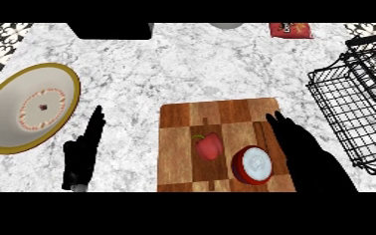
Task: Pick the can from the cutting board and place it in the tiered basket
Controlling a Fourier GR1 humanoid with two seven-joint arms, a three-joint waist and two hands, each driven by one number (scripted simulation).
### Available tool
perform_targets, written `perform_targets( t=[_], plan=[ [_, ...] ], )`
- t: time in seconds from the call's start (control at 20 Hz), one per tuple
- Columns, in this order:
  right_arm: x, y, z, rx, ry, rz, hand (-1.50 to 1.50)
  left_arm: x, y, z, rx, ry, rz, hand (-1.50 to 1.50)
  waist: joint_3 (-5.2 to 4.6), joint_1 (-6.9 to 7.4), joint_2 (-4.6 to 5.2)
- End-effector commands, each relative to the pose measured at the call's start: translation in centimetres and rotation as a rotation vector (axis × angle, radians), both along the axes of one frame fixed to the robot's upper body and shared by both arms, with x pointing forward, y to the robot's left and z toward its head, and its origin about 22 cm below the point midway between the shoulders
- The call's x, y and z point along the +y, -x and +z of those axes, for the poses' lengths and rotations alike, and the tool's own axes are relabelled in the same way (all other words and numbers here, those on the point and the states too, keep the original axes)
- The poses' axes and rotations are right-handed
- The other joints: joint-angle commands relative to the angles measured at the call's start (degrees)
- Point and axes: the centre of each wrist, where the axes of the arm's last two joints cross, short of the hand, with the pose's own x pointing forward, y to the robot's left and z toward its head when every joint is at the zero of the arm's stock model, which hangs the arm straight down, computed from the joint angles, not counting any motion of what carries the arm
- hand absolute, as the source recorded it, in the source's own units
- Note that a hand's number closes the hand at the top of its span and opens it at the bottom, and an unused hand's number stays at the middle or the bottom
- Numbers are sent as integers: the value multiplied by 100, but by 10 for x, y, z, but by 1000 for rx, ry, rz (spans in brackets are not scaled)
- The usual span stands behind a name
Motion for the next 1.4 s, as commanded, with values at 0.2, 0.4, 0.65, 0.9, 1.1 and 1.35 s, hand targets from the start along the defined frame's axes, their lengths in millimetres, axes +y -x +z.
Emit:
perform_targets(
  t=[0.2,0.4,0.65,0.9,1.1,1.35],
  plan=[
    [27,4,-10,119,110,-76,-150,-5,2,-9,52,0,17,0,-21,-45,18],
    [25,-19,-30,215,192,-101,-150,-8,-8,-6,44,10,15,0,-25,-46,35],
    [35,-22,-27,234,171,-107,-150,3,-1,-3,45,-9,9,0,-20,-22,21],
    [32,-30,-16,251,179,-99,-150,7,-9,-6,42,-2,24,0,-25,-51,27],
    [45,-30,-36,286,188,-116,-150,-13,13,-10,46,0,0,0,-20,-15,14],
    [33,-42,-48,346,190,-120,-150,1,-8,-10,48,-4,12,0,-21,-73,31]
  ],
)
